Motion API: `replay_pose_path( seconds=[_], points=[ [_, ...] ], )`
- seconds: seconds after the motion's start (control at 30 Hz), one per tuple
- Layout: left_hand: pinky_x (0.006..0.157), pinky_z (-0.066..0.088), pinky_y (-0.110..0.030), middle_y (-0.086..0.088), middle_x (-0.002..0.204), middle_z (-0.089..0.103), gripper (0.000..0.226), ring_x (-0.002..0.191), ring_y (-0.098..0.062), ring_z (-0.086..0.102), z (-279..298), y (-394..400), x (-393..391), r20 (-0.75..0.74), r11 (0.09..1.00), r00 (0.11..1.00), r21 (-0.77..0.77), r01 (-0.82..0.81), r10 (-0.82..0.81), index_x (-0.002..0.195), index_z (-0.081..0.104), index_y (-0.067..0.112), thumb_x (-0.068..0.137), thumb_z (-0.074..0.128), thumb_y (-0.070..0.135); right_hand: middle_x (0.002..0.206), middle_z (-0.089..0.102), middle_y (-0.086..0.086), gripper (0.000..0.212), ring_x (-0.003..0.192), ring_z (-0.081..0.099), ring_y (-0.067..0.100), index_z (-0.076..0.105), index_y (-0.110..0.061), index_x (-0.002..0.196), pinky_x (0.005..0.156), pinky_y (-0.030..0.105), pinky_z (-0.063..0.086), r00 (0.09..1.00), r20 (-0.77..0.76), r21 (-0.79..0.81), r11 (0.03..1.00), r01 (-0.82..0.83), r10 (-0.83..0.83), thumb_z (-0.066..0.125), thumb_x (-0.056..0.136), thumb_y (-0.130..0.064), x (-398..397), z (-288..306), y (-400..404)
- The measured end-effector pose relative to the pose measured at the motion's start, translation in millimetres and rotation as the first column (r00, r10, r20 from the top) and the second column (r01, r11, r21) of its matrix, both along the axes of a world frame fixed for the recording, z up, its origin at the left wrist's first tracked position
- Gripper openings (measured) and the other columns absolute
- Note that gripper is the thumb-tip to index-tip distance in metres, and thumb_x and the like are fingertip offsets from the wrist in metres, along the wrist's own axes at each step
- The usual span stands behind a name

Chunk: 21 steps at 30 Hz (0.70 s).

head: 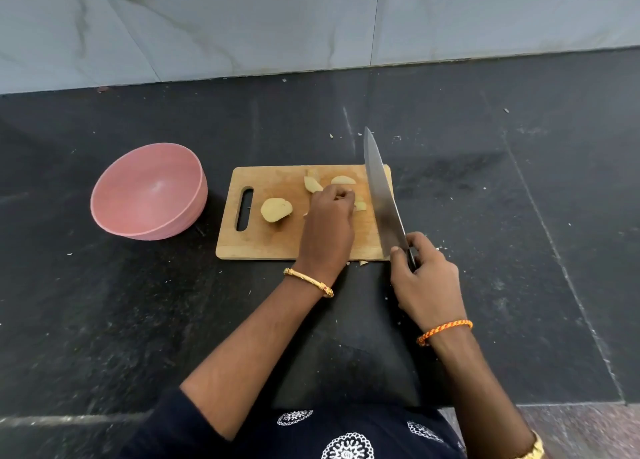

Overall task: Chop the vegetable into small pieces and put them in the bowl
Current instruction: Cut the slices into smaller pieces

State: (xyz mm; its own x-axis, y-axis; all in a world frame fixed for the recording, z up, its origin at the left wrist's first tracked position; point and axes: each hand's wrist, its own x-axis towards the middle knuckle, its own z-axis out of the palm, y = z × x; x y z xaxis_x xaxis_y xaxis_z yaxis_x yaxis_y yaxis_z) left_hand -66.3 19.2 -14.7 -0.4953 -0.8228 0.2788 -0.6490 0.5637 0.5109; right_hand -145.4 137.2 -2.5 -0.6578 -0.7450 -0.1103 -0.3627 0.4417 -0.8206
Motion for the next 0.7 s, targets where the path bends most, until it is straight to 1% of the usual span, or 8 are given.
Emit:
replay_pose_path(
  seconds=[0.1, 0.17, 0.23, 0.3, 0.37, 0.53, 0.67, 0.7],
  points=[
    [0.082, 0.04, -0.02, -0.012, 0.102, 0.064, 0.02, 0.098, -0.026, 0.057, -5, 9, 4, -0.025, 0.999, 1.0, -0.046, 0.01, -0.011, 0.105, 0.066, -0.002, 0.09, 0.055, 0.002, 0.051, 0.05, -0.005, 0.008, 0.054, 0.051, 0.018, 0.054, -0.02, 0.085, 0.051, 0.017, 0.038, 1.0, -0.018, -0.026, 0.999, 0.024, -0.025, 0.051, 0.092, -0.018, -7, 1, 1],
    [0.088, 0.04, -0.021, -0.014, 0.108, 0.064, 0.023, 0.101, -0.028, 0.057, -9, 13, 7, -0.026, 0.999, 0.999, -0.036, 0.032, -0.033, 0.109, 0.065, -0.003, 0.087, 0.058, 0.002, 0.051, 0.05, 0.0, 0.008, 0.053, 0.05, 0.022, 0.056, -0.017, 0.085, 0.053, 0.027, 0.04, 0.999, -0.015, -0.029, 0.999, 0.038, -0.038, 0.051, 0.091, -0.018, -12, 1, 3],
    [0.093, 0.037, -0.021, -0.013, 0.114, 0.063, 0.027, 0.107, -0.027, 0.055, -10, 14, 9, -0.047, 0.999, 0.998, 0.003, 0.042, -0.042, 0.113, 0.064, -0.002, 0.087, 0.06, 0.006, 0.053, 0.051, 0.001, 0.008, 0.054, 0.05, 0.025, 0.057, -0.016, 0.086, 0.054, 0.03, 0.042, 0.999, -0.005, -0.023, 0.999, 0.048, -0.048, 0.05, 0.091, -0.018, -14, 1, 4],
    [0.093, 0.032, -0.013, -0.01, 0.115, 0.063, 0.028, 0.108, -0.024, 0.053, -8, 14, 9, -0.071, 0.999, 0.997, 0.03, 0.041, -0.038, 0.112, 0.064, 0.0, 0.087, 0.061, 0.013, 0.057, 0.054, 0.001, 0.008, 0.059, 0.055, 0.028, 0.057, -0.019, 0.085, 0.058, 0.031, 0.047, 0.998, 0.013, -0.018, 0.998, 0.057, -0.057, 0.05, 0.09, -0.019, -15, 1, 5],
    [0.089, 0.027, -0.008, -0.009, 0.113, 0.064, 0.027, 0.107, -0.023, 0.053, -6, 12, 9, -0.097, 0.999, 0.995, 0.046, 0.029, -0.024, 0.111, 0.065, 0.001, 0.087, 0.062, 0.013, 0.06, 0.057, 0.001, 0.009, 0.063, 0.058, 0.03, 0.057, -0.021, 0.084, 0.061, 0.032, 0.051, 0.998, 0.034, -0.015, 0.998, 0.06, -0.06, 0.05, 0.09, -0.02, -16, 1, 4],
    [0.086, 0.036, -0.018, -0.01, 0.106, 0.067, 0.024, 0.101, -0.027, 0.057, -6, 14, 6, -0.105, 0.998, 0.993, 0.014, 0.056, -0.054, 0.11, 0.066, 0.001, 0.087, 0.06, 0.006, 0.06, 0.058, 0.0, 0.011, 0.06, 0.058, 0.029, 0.059, -0.023, 0.083, 0.059, 0.034, 0.053, 0.997, 0.06, -0.016, 0.998, 0.059, -0.058, 0.051, 0.09, -0.02, -16, 2, 6],
    [0.091, 0.035, -0.014, -0.014, 0.109, 0.066, 0.02, 0.103, -0.027, 0.058, -8, 15, 12, -0.131, 0.997, 0.988, -0.025, 0.074, -0.076, 0.104, 0.068, 0.001, 0.088, 0.058, 0.007, 0.06, 0.059, 0.0, 0.015, 0.055, 0.057, 0.026, 0.056, -0.028, 0.077, 0.056, 0.034, 0.053, 0.996, 0.067, -0.017, 0.998, 0.065, -0.064, 0.051, 0.09, -0.02, -16, 4, 7],
    [0.093, 0.037, -0.016, -0.014, 0.109, 0.066, 0.019, 0.104, -0.026, 0.058, -8, 14, 14, -0.144, 0.997, 0.987, -0.015, 0.075, -0.077, 0.103, 0.069, 0.002, 0.088, 0.058, 0.007, 0.058, 0.058, -0.001, 0.016, 0.053, 0.055, 0.025, 0.056, -0.027, 0.077, 0.056, 0.033, 0.052, 0.995, 0.068, -0.016, 0.998, 0.068, -0.067, 0.051, 0.09, -0.02, -16, 4, 7]
  ],
)
